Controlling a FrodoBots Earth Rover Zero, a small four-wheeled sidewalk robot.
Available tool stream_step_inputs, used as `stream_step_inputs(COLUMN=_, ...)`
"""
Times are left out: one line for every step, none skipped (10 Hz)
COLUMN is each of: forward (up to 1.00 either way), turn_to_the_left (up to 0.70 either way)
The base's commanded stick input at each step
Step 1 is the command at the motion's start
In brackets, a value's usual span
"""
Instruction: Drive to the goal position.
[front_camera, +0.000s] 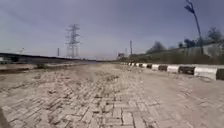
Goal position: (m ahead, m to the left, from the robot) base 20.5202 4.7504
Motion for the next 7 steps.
stream_step_inputs(forward=1.00, turn_to_the_left=0.00)
stream_step_inputs(forward=1.00, turn_to_the_left=0.00)
stream_step_inputs(forward=1.00, turn_to_the_left=0.00)
stream_step_inputs(forward=1.00, turn_to_the_left=0.00)
stream_step_inputs(forward=1.00, turn_to_the_left=0.00)
stream_step_inputs(forward=1.00, turn_to_the_left=0.00)
stream_step_inputs(forward=1.00, turn_to_the_left=0.00)
